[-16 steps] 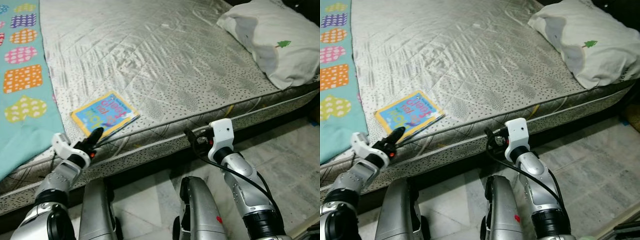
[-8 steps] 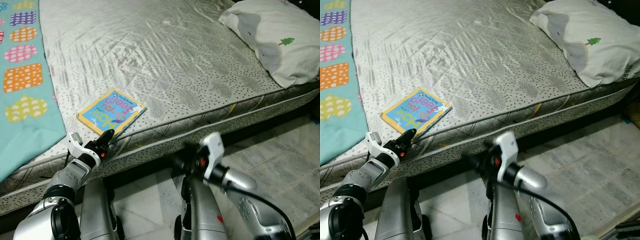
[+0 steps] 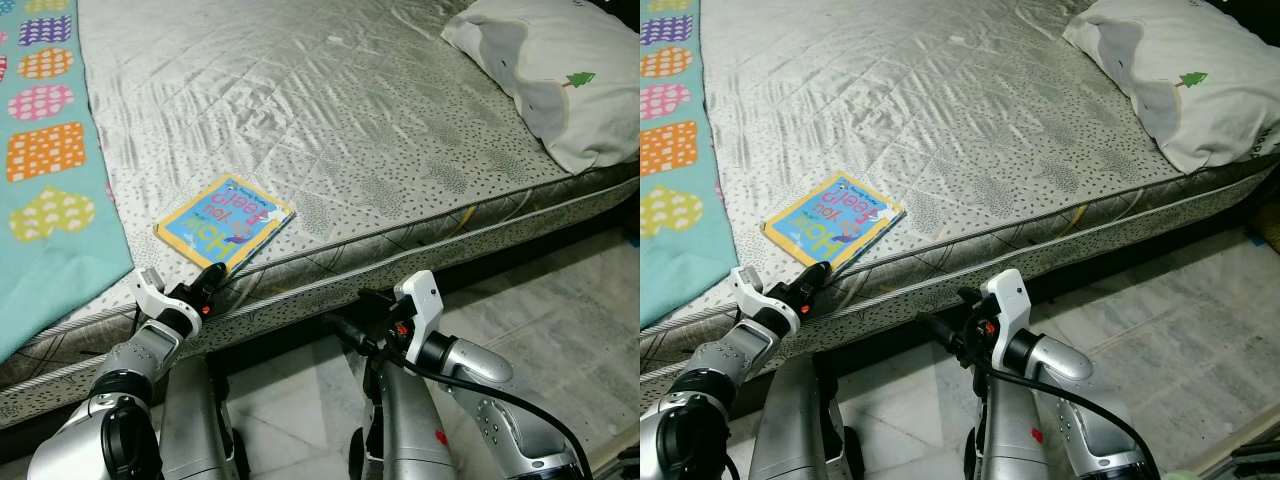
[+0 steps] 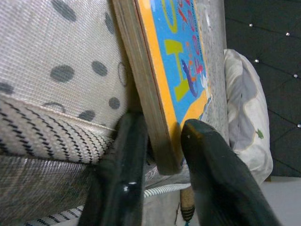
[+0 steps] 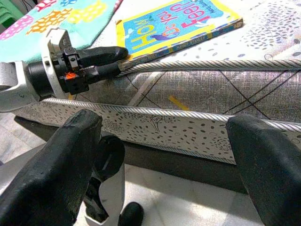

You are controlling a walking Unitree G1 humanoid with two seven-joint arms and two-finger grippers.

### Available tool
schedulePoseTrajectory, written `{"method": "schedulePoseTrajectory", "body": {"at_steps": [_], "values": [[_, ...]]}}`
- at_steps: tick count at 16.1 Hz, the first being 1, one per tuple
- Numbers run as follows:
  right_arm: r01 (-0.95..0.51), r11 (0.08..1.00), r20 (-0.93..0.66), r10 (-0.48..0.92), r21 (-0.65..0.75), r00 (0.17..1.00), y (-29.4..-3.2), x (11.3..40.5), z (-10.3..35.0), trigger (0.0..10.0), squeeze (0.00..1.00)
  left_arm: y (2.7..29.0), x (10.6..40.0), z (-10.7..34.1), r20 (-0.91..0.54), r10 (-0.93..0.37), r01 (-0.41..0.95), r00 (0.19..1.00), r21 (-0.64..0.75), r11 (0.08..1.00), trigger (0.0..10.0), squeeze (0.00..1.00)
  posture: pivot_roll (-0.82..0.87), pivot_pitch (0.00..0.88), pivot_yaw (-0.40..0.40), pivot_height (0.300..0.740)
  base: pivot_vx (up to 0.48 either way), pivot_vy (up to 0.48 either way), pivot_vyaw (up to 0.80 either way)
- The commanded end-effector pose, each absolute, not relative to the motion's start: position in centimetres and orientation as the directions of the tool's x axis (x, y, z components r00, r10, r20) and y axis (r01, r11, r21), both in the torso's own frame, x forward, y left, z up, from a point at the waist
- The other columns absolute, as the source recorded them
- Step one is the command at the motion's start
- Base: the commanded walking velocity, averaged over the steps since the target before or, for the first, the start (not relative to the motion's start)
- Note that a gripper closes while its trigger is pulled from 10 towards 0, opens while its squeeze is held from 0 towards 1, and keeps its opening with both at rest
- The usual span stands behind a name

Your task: Clean up the room

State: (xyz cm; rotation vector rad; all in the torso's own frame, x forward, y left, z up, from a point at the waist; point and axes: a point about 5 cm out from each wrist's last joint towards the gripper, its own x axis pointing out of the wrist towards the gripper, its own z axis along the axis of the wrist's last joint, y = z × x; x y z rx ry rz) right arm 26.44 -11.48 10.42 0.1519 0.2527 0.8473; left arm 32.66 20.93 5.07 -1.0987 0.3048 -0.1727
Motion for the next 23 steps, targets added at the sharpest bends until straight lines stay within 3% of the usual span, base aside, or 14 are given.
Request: {"method": "schedulePoseTrajectory", "body": {"at_steps": [1, 12, 14, 15, 17, 23], "values": [[-0.722, 0.657, -0.151, 0.754, 0.217, 0.64, -11.6, 26.4, 10.8, 10.0, 0.0, 19.9, 32.4, 4.4, -0.188, -0.318, -0.035, 0.929, -0.902, 0.43, 0.0, 0.0, -0.21, 0.154, -0.052, 0.503, 0.0, 0.0, 0.0], [-0.722, 0.657, -0.151, 0.754, 0.217, 0.64, -11.6, 26.4, 10.8, 10.0, 0.0, 19.9, 32.4, 4.4, -0.188, -0.318, -0.035, 0.929, -0.902, 0.43, 0.0, 0.0, -0.21, 0.154, -0.052, 0.503, 0.0, 0.0, 0.0], [-0.593, 0.788, -0.097, 0.611, 0.164, 0.785, -12.0, 28.4, 11.8, 10.0, 0.0, 20.8, 33.0, 6.3, -0.06, -0.292, 0.16, 0.954, -0.724, 0.671, 0.0, 0.0, -0.17, 0.11, -0.041, 0.503, 0.0, 0.0, 0.0], [-0.552, 0.817, -0.081, 0.569, 0.165, 0.818, -12.1, 28.8, 11.9, 10.0, 0.0, 20.7, 32.9, 7.2, -0.022, -0.301, 0.223, 0.954, -0.62, 0.752, 0.0, 0.0, -0.17, 0.104, -0.041, 0.503, 0.0, 0.0, 0.0], [-0.523, 0.834, -0.071, 0.541, 0.177, 0.838, -11.8, 29.1, 11.9, 10.0, 0.0, 20.2, 32.2, 9.2, 0.053, -0.285, 0.269, 0.957, -0.525, 0.807, 0.0, 0.0, -0.14, 0.081, -0.04, 0.503, 0.0, 0.0, 0.0], [-0.472, 0.855, -0.057, 0.494, 0.214, 0.868, -11.2, 29.8, 12.0, 10.0, 0.0, 19.2, 29.1, 10.1, 0.07, -0.222, 0.233, 0.972, -0.289, 0.928, 0.0, 0.0, -0.11, 0.04, -0.033, 0.503, 0.0, 0.0, 0.0]]}}
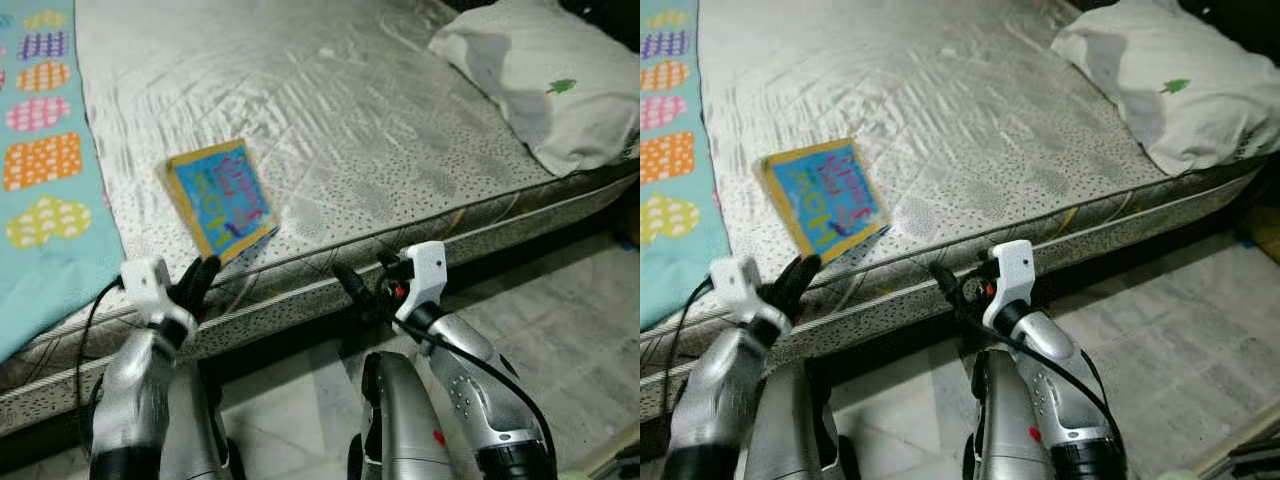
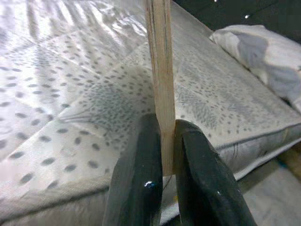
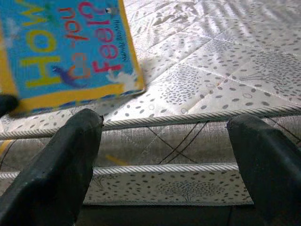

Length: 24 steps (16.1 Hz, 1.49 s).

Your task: Clean up the room

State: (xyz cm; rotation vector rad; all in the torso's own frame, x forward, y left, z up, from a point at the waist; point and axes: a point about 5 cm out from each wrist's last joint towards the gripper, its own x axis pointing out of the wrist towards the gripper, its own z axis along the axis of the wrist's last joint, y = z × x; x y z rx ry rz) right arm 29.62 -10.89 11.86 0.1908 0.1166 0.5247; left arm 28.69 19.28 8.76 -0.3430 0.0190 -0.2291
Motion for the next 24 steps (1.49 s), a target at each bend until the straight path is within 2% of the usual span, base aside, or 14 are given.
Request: {"method": "schedulePoseTrajectory", "body": {"at_steps": [1, 3, 8, 14, 19, 24], "values": [[-0.459, 0.862, -0.059, 0.48, 0.217, 0.875, -11.3, 29.9, 12.0, 10.0, 0.0, 18.4, 28.0, 10.0, 0.06, -0.255, 0.262, 0.965, -0.257, 0.93, 0.0, 0.0, -0.1, 0.032, -0.03, 0.503, 0.0, 0.0, 0.0], [-0.446, 0.864, -0.053, 0.47, 0.234, 0.881, -11.1, 29.7, 12.0, 10.0, 0.0, 17.0, 26.5, 10.2, 0.056, -0.269, 0.274, 0.962, -0.252, 0.928, 0.0, 0.0, -0.09, 0.016, -0.028, 0.503, 0.0, 0.0, 0.0], [-0.484, 0.827, 0.044, 0.493, 0.285, 0.869, -9.9, 30.4, 13.6, 10.0, 0.0, 16.2, 26.4, 10.7, 0.08, -0.237, 0.25, 0.968, -0.251, 0.935, 0.0, 0.0, -0.08, 0.004, -0.027, 0.503, 0.0, 0.0, 0.0], [-0.499, 0.811, 0.063, 0.505, 0.305, 0.861, -9.6, 30.4, 13.8, 10.0, 0.0, 16.0, 26.0, 10.7, 0.054, -0.24, 0.246, 0.969, -0.25, 0.937, 0.0, 0.0, -0.07, 0.008, -0.019, 0.564, 0.0, 0.0, -0.07], [-0.458, 0.845, 0.082, 0.454, 0.277, 0.887, -10.1, 31.0, 14.3, 10.0, 0.0, 15.6, 26.1, 10.8, 0.054, -0.237, 0.242, 0.97, -0.261, 0.934, 0.0, 0.0, -0.07, 0.004, -0.015, 0.573, 0.0, 0.0, -0.42], [-0.46, 0.84, 0.092, 0.454, 0.287, 0.886, -10.1, 31.2, 14.5, 10.0, 0.0, 15.6, 26.2, 10.8, 0.051, -0.227, 0.232, 0.973, -0.263, 0.936, 0.0, 0.0, -0.07, 0.0, -0.012, 0.638, 0.0, 0.0, -0.08]]}}
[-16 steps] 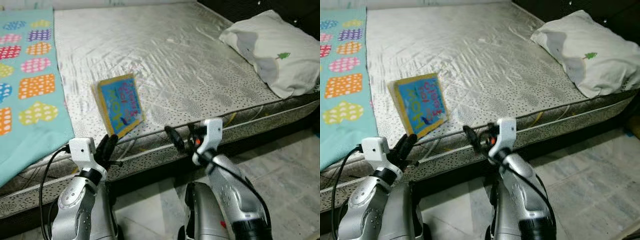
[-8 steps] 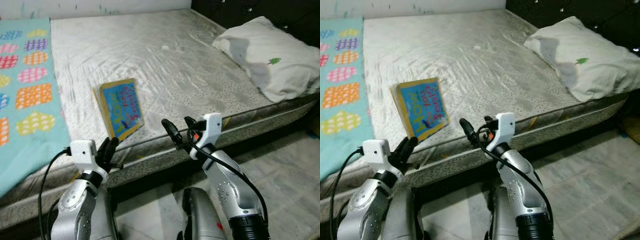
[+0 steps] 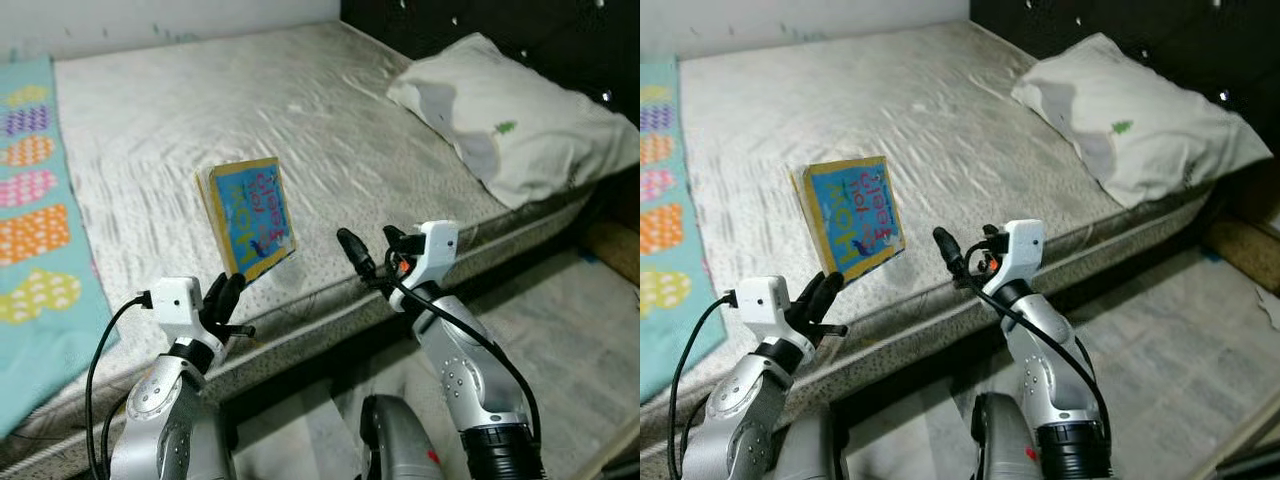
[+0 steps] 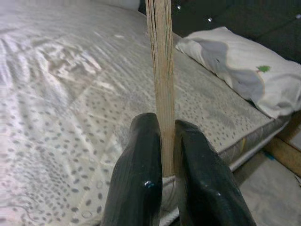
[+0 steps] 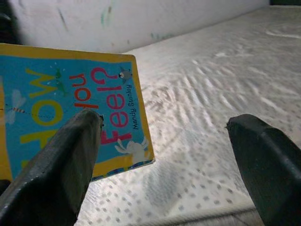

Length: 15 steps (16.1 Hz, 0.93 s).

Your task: Clean up the room

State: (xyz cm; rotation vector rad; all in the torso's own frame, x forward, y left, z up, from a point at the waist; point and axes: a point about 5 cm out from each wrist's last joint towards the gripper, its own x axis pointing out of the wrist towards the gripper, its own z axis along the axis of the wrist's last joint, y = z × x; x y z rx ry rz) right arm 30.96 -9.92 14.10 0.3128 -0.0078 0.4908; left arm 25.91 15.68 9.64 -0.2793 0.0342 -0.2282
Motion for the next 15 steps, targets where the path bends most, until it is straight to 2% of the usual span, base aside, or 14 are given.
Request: {"method": "schedulePoseTrajectory", "body": {"at_steps": [1, 2, 5, 8, 15], "values": [[-0.459, 0.842, 0.093, 0.453, 0.283, 0.887, -10.11, 31.17, 14.48, 10.0, 0.0, 15.54, 26.21, 10.86, 0.05, -0.226, 0.231, 0.973, -0.262, 0.937, 0.0, 0.0, -0.07, 0.0, -0.012, 0.646, 0.0, 0.0, -0.42], [-0.441, 0.855, 0.079, 0.437, 0.275, 0.896, -10.17, 31.25, 14.38, 10.0, 0.0, 15.54, 26.24, 10.86, 0.049, -0.223, 0.228, 0.974, -0.262, 0.938, 0.0, 0.0, -0.07, 0.0, -0.011, 0.659, 0.0, 0.0, -0.46], [-0.446, 0.853, 0.117, 0.431, 0.271, 0.895, -10.41, 31.31, 14.63, 10.0, 0.0, 15.53, 26.38, 10.83, 0.046, -0.22, 0.225, 0.974, -0.263, 0.938, 0.0, 0.0, -0.07, 0.0, -0.007, 0.659, 0.0, 0.0, 0.0], [-0.457, 0.846, 0.138, 0.435, 0.277, 0.89, -10.49, 31.47, 15.08, 10.0, 0.0, 15.47, 26.5, 10.94, 0.049, -0.221, 0.226, 0.974, -0.265, 0.937, 0.0, 0.0, -0.07, 0.0, -0.005, 0.663, 0.0, 0.0, -0.34], [-0.44, 0.858, 0.145, 0.416, 0.264, 0.898, -10.77, 31.58, 15.03, 10.0, 0.0, 15.58, 26.68, 11.02, 0.048, -0.21, 0.215, 0.977, -0.253, 0.943, 0.0, 0.0, -0.07, 0.0, -0.001, 0.74, 0.0, 0.0, 0.0]]}}
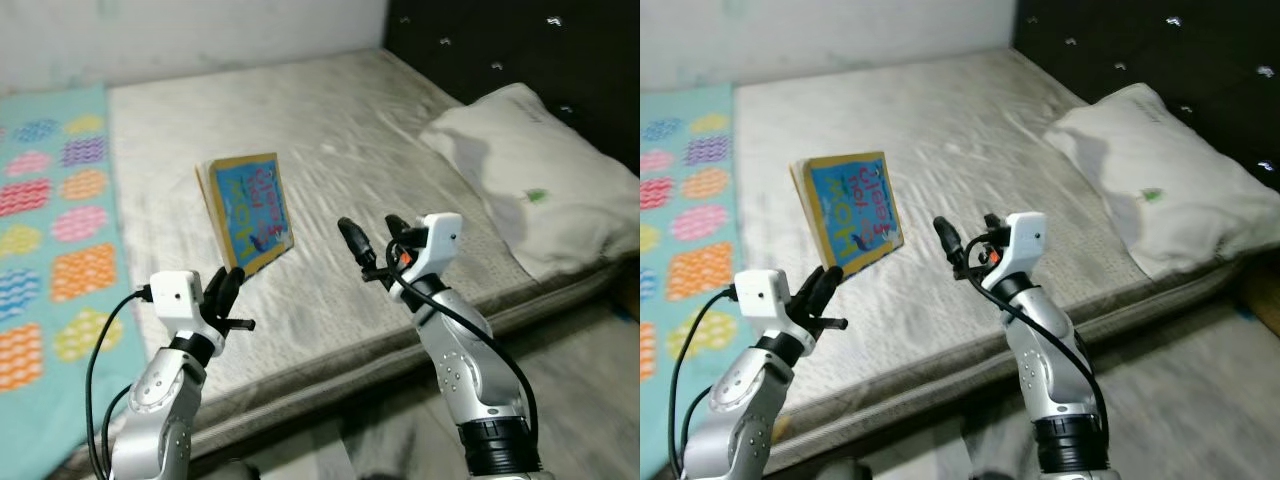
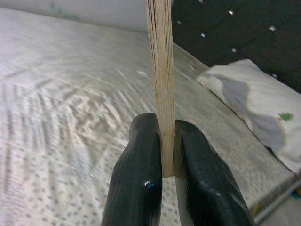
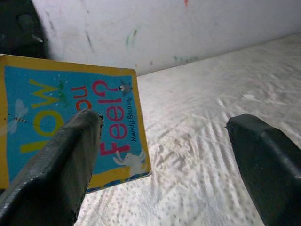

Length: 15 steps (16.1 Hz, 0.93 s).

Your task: Clean up the room

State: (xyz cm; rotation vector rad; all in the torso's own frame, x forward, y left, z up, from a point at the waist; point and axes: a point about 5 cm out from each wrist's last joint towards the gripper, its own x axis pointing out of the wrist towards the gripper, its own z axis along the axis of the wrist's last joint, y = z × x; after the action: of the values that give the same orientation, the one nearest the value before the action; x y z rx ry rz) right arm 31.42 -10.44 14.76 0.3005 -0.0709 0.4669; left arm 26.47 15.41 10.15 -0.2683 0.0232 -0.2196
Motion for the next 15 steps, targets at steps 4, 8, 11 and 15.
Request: {"method": "schedulePoseTrajectory", "body": {"at_steps": [4, 8, 11, 15], "values": [[-0.438, 0.866, 0.146, 0.414, 0.242, 0.899, -10.9, 32.3, 15.0, 10.0, 0.0, 16.3, 27.4, 10.6, 0.029, -0.152, 0.155, 0.988, -0.174, 0.972, 0.0, 0.0, -0.07, 0.0, -0.01, 0.74, 0.0, 0.0, 0.0], [-0.378, 0.91, 0.141, 0.357, 0.172, 0.923, -12.0, 33.9, 15.5, 10.0, 0.0, 17.5, 28.5, 10.9, -0.004, -0.126, 0.126, 0.992, -0.037, 0.991, 10.0, 0.0, -0.04, 0.0, -0.025, 0.74, 0.0, 0.0, 0.0], [-0.144, 0.989, 0.098, 0.141, 0.033, 0.985, -14.9, 34.2, 14.2, 10.0, 0.0, 17.3, 28.8, 10.8, -0.012, -0.102, 0.103, 0.995, 0.075, 0.992, 10.0, 0.0, -0.06, 0.0, -0.011, 0.74, 0.0, 0.0, 0.0], [-0.094, 0.994, 0.042, 0.097, -0.048, 0.994, -17.9, 31.9, 11.9, 10.0, 0.0, 18.3, 27.2, 10.9, 0.033, -0.06, 0.057, 0.998, 0.086, 0.995, 10.0, 0.0, -0.08, 0.0, 0.019, 0.74, 0.0, 0.0, 0.0]]}}
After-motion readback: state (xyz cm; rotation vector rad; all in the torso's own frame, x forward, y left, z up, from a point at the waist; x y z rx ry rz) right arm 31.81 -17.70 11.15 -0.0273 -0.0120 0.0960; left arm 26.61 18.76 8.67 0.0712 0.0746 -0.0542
